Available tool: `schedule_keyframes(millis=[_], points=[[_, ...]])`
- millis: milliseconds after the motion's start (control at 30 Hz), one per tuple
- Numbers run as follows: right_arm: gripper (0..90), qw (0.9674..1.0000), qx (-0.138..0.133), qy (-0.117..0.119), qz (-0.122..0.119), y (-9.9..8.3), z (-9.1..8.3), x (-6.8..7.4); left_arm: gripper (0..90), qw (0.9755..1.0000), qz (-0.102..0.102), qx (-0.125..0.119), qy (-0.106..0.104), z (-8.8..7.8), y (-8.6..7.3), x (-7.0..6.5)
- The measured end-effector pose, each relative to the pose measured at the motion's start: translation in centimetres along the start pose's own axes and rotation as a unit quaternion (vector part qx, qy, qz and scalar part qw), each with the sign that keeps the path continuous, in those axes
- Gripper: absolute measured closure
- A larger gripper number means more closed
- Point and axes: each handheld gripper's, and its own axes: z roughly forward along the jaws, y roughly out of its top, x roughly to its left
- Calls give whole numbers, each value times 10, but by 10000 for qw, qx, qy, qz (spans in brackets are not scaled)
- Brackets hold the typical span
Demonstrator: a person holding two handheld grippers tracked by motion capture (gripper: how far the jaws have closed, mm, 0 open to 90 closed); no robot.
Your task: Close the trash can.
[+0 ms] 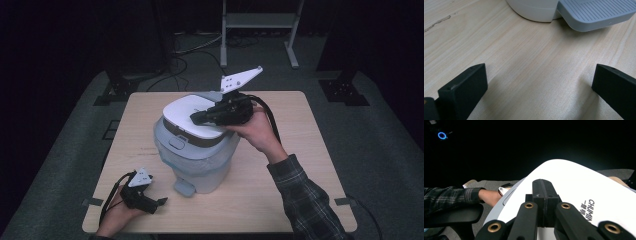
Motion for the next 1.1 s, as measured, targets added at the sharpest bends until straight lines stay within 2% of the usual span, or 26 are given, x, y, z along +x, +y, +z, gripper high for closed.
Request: schedule_keyframes(millis=[433,633,967,1000,1100], points=[[900,9984,527,-57,-177,1,23,10,0,10000,2,-1,3,0,0,0],[900,9971,705,-143,-259,2,28,13,0,10000,2,-1,3,0,0,0],[900,9974,638,-213,-245,-1,28,16,0,10000,2,-1,3,0,0,0],[900,9962,806,-253,-216,-1,30,16,0,10000,-1,-3,4,0,0,0],[900,9965,746,-282,-239,-2,30,17,0,10000,1,-2,3,0,0,0]])
